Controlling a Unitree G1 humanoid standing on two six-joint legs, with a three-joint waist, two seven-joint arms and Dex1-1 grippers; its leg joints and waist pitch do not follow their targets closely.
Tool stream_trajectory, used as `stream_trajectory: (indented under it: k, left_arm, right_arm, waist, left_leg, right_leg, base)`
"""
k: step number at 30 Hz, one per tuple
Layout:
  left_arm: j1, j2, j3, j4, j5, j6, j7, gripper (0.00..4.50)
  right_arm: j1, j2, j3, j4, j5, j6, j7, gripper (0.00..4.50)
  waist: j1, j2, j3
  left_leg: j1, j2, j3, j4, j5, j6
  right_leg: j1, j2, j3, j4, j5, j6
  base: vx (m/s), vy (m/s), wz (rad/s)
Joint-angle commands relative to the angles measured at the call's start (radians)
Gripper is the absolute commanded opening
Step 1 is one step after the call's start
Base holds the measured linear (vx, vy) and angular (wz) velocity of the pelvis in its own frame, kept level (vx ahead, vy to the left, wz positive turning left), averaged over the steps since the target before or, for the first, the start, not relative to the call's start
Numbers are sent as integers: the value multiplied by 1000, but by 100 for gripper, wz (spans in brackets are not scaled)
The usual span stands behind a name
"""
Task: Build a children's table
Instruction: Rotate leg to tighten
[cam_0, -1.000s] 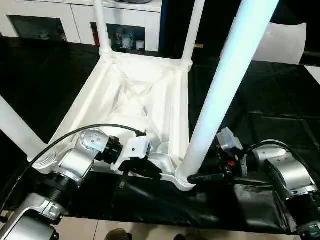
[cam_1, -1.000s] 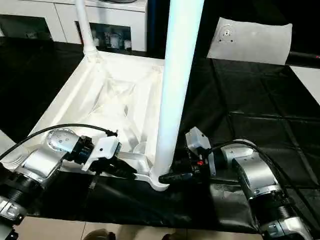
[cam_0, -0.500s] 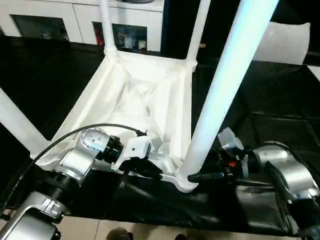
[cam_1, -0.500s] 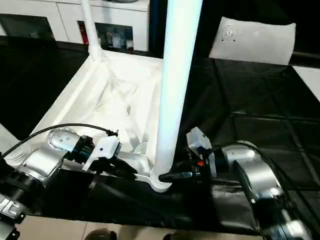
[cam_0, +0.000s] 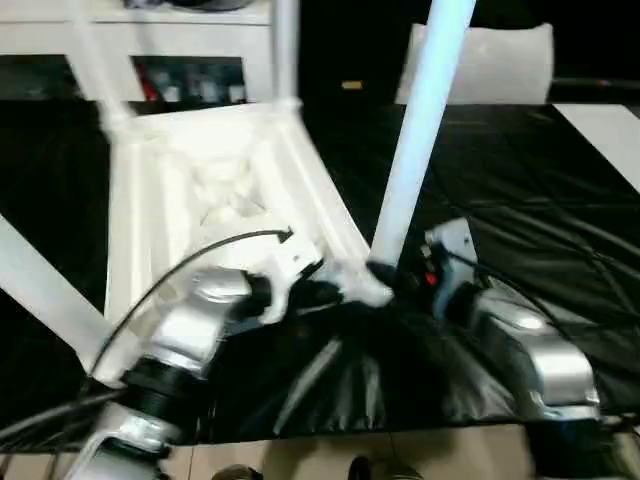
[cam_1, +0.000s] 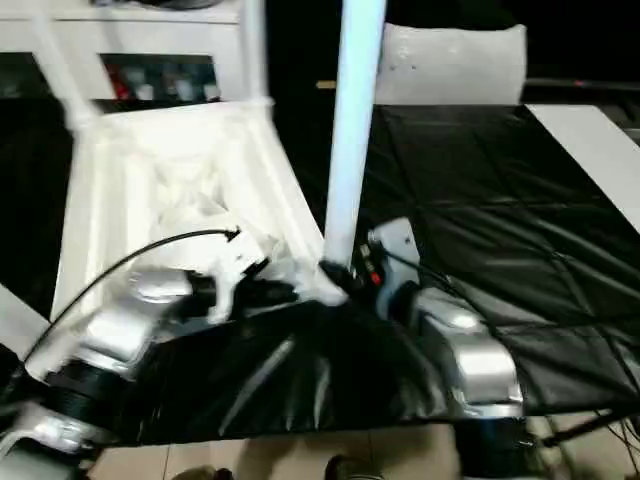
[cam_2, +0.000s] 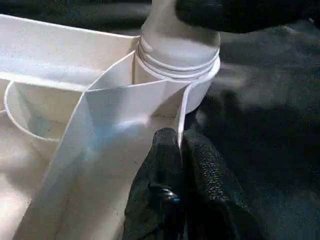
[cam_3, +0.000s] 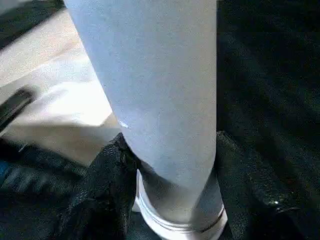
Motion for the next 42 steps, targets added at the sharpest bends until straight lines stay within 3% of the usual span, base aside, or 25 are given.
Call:
stream_trajectory:
  k: [1,2,3,4,8,10,11,15,17,19,21,25,28,31,33,34,37,39,40,42]
  left_arm:
    - [-18,-112,-5,-6,-14,9,146,0]
    - [-20,-124,-4,-6,-9,16,160,0]
    - [-22,-121,-15,-4,-1,4,154,0]
    - [-22,-121,-17,-5,1,4,153,0]
    - [-9,-86,-49,-27,12,-2,118,0]
    - [0,-59,-54,-38,12,-13,89,0]
    - [4,-51,-54,-43,13,-16,80,0]
    - [25,6,-60,-67,2,-47,-2,0]
    - [41,73,-83,-76,-18,-120,-111,0]
    - [49,125,-107,-79,-23,-202,-190,0]
    - [51,149,-119,-82,-26,-229,-229,0]
    - [42,226,-130,-67,-62,-283,-376,0]
    - [29,249,-135,-41,-71,-312,-418,0]
    - [14,274,-149,-8,-69,-353,-465,0]
    - [-8,304,-170,33,-59,-408,-526,0]
    - [-14,311,-177,42,-59,-421,-550,0]
    - [-23,320,-187,54,-57,-443,-584,0]
    - [-32,326,-200,67,-54,-466,-616,0]
    - [-36,329,-206,71,-54,-475,-631,0]
    - [-40,331,-212,77,-55,-484,-643,0]
  right_arm:
    - [24,100,127,42,45,103,6,199]
    - [23,111,121,41,40,102,-8,199]
    - [23,110,123,41,32,88,-10,199]
    - [23,111,123,40,30,87,-13,255]
    - [37,97,122,9,35,43,-2,289]
    - [52,68,128,-17,41,30,27,305]
    - [57,58,130,-26,40,28,34,318]
    - [80,-14,118,-56,48,-28,111,346]
    - [91,-84,83,-76,84,-72,214,362]
    - [99,-149,78,-83,94,-110,298,369]
    - [102,-184,80,-85,100,-120,342,394]
    - [104,-333,94,-84,160,-167,578,409]
    - [94,-366,97,-69,185,-183,649,409]
    - [79,-405,124,-33,163,-236,714,409]
    - [55,-455,172,19,129,-300,804,409]
    - [43,-462,181,36,134,-313,830,393]
    - [23,-465,189,65,145,-329,866,372]
    - [1,-458,191,98,140,-348,884,351]
    - [-11,-453,194,111,143,-353,897,351]
    - [-20,-452,199,122,147,-360,907,332]
  waist:
    - [2,-10,-28]
    - [3,-7,-28]
    - [3,-10,-30]
    - [4,-6,-30]
    - [10,-6,-40]
    - [12,-8,-44]
    - [11,-10,-43]
    - [17,-15,-52]
    - [25,-13,-67]
    - [30,-10,-67]
    - [31,-13,-71]
    - [45,-11,-67]
    - [54,-11,-64]
    - [58,-15,-62]
    - [58,-20,-58]
    - [58,-21,-61]
    - [60,-22,-63]
    - [66,-27,-69]
    - [65,-31,-69]
    - [72,-29,-70]
  left_leg:
    - [2,59,-38,-90,-307,11]
    - [0,61,-37,-92,-294,14]
    - [-2,62,-36,-92,-283,16]
    - [-3,62,-34,-93,-273,20]
    - [-5,65,-25,-88,-191,40]
    - [-2,64,-20,-83,-170,48]
    - [-8,62,-19,-83,-155,57]
    - [-13,60,-17,-74,-119,74]
    - [-18,55,-13,-62,-9,110]
    - [-17,56,-12,-56,29,143]
    - [-17,55,-9,-52,47,163]
    - [-10,61,-9,-50,8,168]
    - [-5,65,-9,-52,-34,151]
    - [-3,64,-9,-54,-69,122]
    - [-5,63,-9,-55,-88,112]
    - [-4,62,-11,-56,-98,106]
    - [-2,64,-9,-54,-87,106]
    - [-4,65,-10,-49,-29,127]
    - [-5,65,-9,-49,-22,132]
    - [-6,66,-8,-47,-8,141]
  right_leg:
    - [15,-97,55,-102,-572,-93]
    - [15,-97,58,-98,-531,-102]
    - [18,-96,59,-96,-509,-105]
    - [19,-94,61,-92,-467,-114]
    - [28,-94,65,-74,-296,-156]
    - [29,-94,67,-70,-253,-173]
    - [32,-93,66,-69,-243,-182]
    - [39,-97,67,-64,-244,-178]
    - [49,-91,64,-42,-77,-201]
    - [47,-86,61,-32,38,-220]
    - [50,-84,61,-21,92,-247]
    - [47,-85,58,-21,29,-265]
    - [41,-86,57,-27,-48,-265]
    - [40,-88,56,-33,-126,-252]
    - [38,-90,57,-39,-170,-238]
    - [41,-91,57,-39,-195,-229]
    - [39,-92,58,-36,-175,-235]
    - [40,-90,56,-21,-81,-256]
    - [41,-90,56,-20,-69,-260]
    - [41,-91,56,-17,-51,-265]
  base:
    - [0,0,0]
    - [0,0,0]
    - [0,0,0]
    - [0,0,0]
    - [0,0,0]
    - [0,0,0]
    - [0,0,0]
    - [0,0,0]
    - [0,0,0]
    - [0,0,0]
    - [0,0,0]
    - [0,0,0]
    - [0,0,0]
    - [0,0,0]
    - [0,0,0]
    - [0,0,0]
    - [0,0,0]
    - [0,0,0]
    - [0,0,0]
    - [0,0,0]
